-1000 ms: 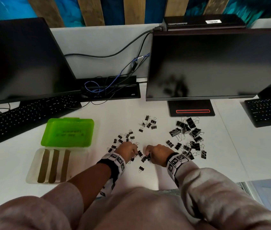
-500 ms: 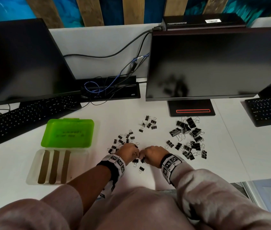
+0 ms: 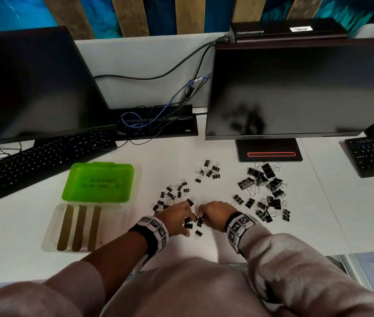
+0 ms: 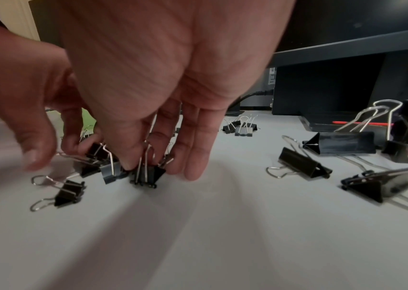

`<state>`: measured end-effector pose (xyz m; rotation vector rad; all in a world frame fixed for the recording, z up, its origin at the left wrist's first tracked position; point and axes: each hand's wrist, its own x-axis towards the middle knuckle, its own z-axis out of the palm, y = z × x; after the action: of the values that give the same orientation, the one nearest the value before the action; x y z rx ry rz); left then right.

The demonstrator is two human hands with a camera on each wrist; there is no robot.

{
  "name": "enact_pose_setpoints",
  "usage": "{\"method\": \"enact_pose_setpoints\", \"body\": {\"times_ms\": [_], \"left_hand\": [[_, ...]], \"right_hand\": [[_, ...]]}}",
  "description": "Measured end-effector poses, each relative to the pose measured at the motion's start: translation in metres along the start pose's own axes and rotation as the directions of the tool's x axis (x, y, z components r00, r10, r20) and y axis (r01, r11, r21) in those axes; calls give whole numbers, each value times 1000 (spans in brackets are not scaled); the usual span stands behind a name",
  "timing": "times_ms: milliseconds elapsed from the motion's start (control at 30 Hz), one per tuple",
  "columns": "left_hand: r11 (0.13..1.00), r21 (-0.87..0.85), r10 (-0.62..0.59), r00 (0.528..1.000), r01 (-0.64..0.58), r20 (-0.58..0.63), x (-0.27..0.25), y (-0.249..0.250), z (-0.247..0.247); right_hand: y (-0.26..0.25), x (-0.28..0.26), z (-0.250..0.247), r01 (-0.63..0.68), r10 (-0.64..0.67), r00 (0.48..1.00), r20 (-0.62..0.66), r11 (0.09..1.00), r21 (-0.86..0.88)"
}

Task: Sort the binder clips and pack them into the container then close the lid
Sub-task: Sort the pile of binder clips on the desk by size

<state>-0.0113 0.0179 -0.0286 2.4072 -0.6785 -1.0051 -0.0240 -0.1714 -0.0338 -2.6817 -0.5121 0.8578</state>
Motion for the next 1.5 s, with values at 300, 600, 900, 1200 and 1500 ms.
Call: {"method": "enact_pose_setpoints", "body": {"times_ms": [300, 600, 900, 1200, 1500], "left_hand": [[1000, 1, -15, 991, 15, -132, 3, 3, 4], [997, 12, -68, 987, 71, -143, 5, -1, 1], [995, 86, -49, 994, 58, -102, 5, -6, 2], [998, -64, -19, 982, 7, -185, 25, -1, -39], [975, -205, -160, 920, 90, -358, 75, 21, -89]], "right_hand": [[-5, -5, -1, 133, -129, 991, 42, 987, -94], [-7, -11, 1, 254, -252, 967, 38, 941, -222], [-6, -4, -1, 225, -222, 974, 37, 961, -159], [12, 6, -35, 56, -57, 998, -6, 961, 272], [54, 31, -83, -105, 182, 963, -198, 932, 348]]}}
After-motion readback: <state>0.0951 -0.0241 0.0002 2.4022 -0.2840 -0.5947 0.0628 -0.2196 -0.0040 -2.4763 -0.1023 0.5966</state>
